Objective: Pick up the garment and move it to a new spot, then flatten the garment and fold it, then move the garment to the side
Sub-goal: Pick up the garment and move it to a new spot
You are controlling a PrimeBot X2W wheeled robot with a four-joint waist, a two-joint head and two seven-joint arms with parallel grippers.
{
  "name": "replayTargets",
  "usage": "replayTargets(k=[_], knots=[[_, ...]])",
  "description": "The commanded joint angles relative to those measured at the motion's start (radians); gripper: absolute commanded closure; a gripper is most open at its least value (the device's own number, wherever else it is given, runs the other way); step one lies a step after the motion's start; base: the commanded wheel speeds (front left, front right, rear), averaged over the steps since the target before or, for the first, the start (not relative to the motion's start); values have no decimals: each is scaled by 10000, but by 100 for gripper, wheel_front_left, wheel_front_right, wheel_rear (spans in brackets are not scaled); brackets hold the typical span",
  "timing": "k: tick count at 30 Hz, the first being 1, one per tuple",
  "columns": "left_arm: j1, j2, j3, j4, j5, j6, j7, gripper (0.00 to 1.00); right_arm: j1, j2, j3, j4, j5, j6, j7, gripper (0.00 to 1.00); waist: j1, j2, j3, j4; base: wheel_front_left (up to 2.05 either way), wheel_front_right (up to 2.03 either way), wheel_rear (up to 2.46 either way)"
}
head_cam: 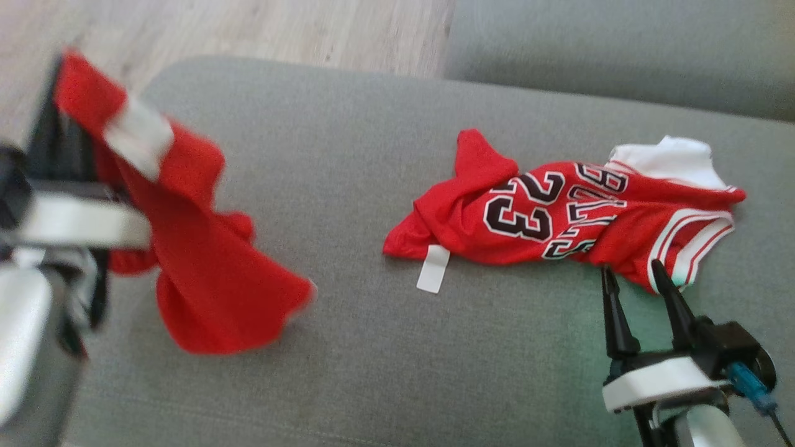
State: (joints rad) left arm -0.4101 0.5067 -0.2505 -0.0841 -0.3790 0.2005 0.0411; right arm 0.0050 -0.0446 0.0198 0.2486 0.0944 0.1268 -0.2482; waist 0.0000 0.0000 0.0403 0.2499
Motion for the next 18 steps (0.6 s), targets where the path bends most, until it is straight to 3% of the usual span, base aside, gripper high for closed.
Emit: replayTargets(k=[1, 8, 18], knots=[[-1299, 590, 707, -215, -68, -96, 114, 100, -636, -56, 277, -363, -93, 39, -136, 0, 0, 0, 355, -13, 0, 0, 0], [-4053, 1697, 1287, 1339, 67, -520, 686, 100, -1379, -56, 557, -683, -548, 39, -2, 0, 0, 0, 1711, -659, 0, 0, 0], [-6767, 2299, 1252, 4260, 719, -466, 778, 100, -1901, -56, 533, -1782, -1287, 39, 518, 0, 0, 0, 3625, -1633, 0, 0, 0]])
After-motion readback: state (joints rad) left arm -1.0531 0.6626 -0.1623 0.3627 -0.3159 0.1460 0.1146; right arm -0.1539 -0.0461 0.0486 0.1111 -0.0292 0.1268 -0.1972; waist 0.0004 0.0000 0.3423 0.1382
